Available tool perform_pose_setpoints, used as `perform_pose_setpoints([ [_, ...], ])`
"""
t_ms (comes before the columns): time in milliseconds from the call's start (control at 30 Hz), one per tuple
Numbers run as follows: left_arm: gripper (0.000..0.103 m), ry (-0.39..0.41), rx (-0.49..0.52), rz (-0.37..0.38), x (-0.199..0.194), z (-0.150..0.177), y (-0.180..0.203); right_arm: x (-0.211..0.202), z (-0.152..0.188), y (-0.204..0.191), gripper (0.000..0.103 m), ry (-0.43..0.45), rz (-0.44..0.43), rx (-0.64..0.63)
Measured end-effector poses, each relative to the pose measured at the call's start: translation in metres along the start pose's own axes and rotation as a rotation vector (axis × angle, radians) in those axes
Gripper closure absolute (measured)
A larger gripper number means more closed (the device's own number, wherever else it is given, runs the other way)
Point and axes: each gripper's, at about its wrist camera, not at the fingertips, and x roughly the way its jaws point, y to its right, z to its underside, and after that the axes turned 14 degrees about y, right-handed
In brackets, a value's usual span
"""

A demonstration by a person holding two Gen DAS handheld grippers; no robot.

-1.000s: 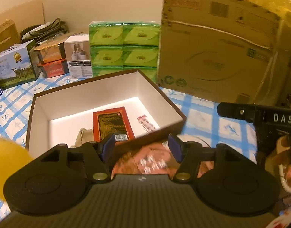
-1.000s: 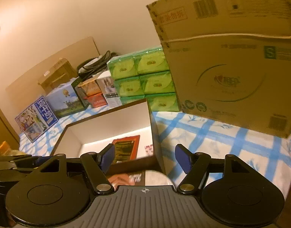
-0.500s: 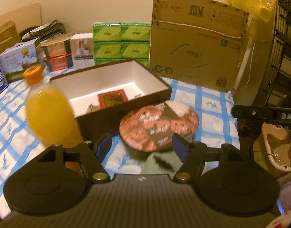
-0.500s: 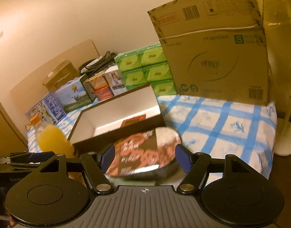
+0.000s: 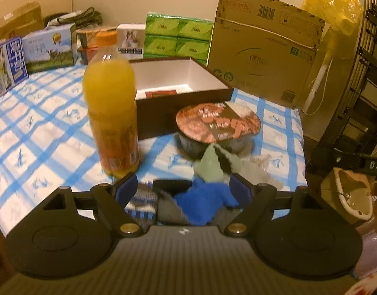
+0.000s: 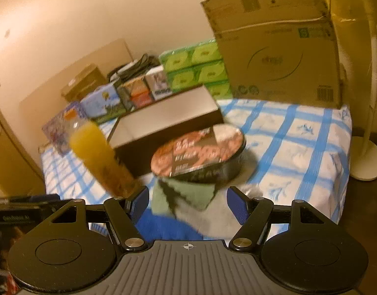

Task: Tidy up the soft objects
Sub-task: 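Move both tools back from the box to the cloth pile, then grasp the blue towel and grey cloth with the right tool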

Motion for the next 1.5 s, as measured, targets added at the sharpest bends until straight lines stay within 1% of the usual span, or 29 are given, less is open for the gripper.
perform_pose_setpoints([
  [100,0.021,-0.011,-0.018,-0.007,-0.007,0.010,-0.005,-0.003,0.014,-0.009,0.033,-0.029,-0.007,-0.028],
  [333,0.020,-0.046,-0.020,-0.027,-0.013,0.034,-0.012,0.001,0.046,-0.025,0.033,-0.100,-0.040,-0.072],
  [600,0.021,-0.073,-0.014,-0.043,-0.007,0.051,-0.022,0.020,0.068,-0.049,0.033,-0.134,-0.073,-0.211],
  [733,0.022,-0.079,0.007,-0.053,-0.002,0.055,-0.024,0.031,0.081,-0.059,0.033,-0.153,-0.089,-0.294],
  [933,0.025,-0.097,0.014,-0.068,0.007,0.060,-0.033,0.049,0.095,-0.069,0.033,-0.187,-0.125,-0.362],
  [1067,0.028,-0.117,0.005,-0.074,0.015,0.065,-0.041,0.061,0.103,-0.081,0.033,-0.194,-0.162,-0.431],
  [1233,0.029,-0.134,-0.006,-0.084,0.024,0.070,-0.049,0.080,0.115,-0.095,0.033,-0.203,-0.199,-0.524],
  [1400,0.029,-0.139,-0.017,-0.091,0.031,0.073,-0.056,0.099,0.130,-0.109,0.033,-0.198,-0.225,-0.644],
  [1500,0.029,-0.145,-0.020,-0.094,0.035,0.074,-0.059,0.108,0.141,-0.117,0.033,-0.190,-0.223,-0.730],
])
